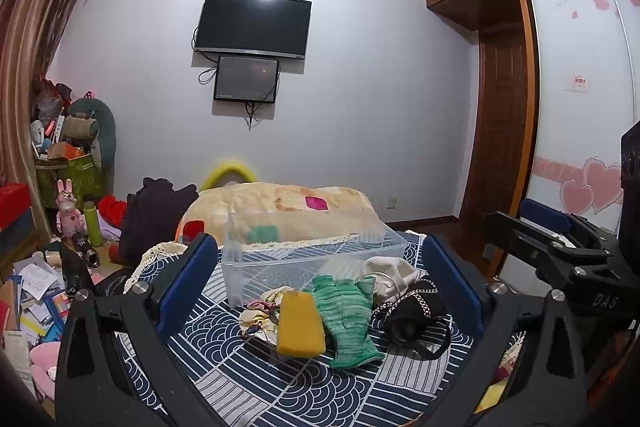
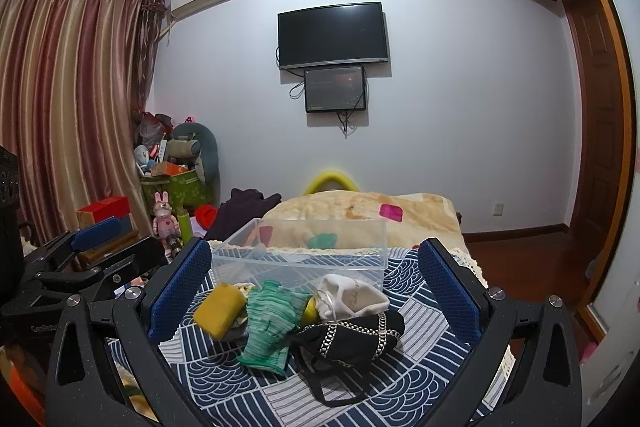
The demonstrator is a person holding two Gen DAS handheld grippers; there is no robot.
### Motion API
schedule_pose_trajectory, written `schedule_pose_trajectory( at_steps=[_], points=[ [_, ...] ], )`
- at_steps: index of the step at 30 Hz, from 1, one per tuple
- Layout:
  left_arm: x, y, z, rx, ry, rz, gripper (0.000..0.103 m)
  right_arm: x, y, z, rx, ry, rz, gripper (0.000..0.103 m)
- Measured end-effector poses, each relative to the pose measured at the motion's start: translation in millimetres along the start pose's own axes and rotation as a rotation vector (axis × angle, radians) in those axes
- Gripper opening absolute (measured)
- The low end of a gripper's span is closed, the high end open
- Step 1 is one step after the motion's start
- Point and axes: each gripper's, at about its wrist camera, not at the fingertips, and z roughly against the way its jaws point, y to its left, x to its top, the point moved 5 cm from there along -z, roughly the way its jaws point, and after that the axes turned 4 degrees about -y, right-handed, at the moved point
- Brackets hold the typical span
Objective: Organize soft objects
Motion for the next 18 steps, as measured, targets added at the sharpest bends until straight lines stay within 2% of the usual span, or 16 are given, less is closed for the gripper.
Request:
schedule_pose_trajectory(
  at_steps=[9, 16, 17, 18],
  points=[
    [-3.7, -2.7, -1.0, -0.02, 0.0, -0.009, 0.103, -3.2, -0.2, -2.8, -0.001, 0.011, -0.004, 0.103],
    [-12.9, 7.2, -11.1, -0.03, 0.023, 0.033, 0.102, -8.6, 0.7, -8.3, -0.01, 0.021, 0.017, 0.103],
    [-15.3, 8.2, -13.8, -0.028, 0.029, 0.035, 0.099, -9.8, 0.8, -9.6, -0.016, 0.021, 0.025, 0.103],
    [-16.7, 9.1, -15.2, -0.027, 0.033, 0.035, 0.091, -11.2, 1.0, -11.3, -0.021, 0.024, 0.031, 0.103]
  ],
)
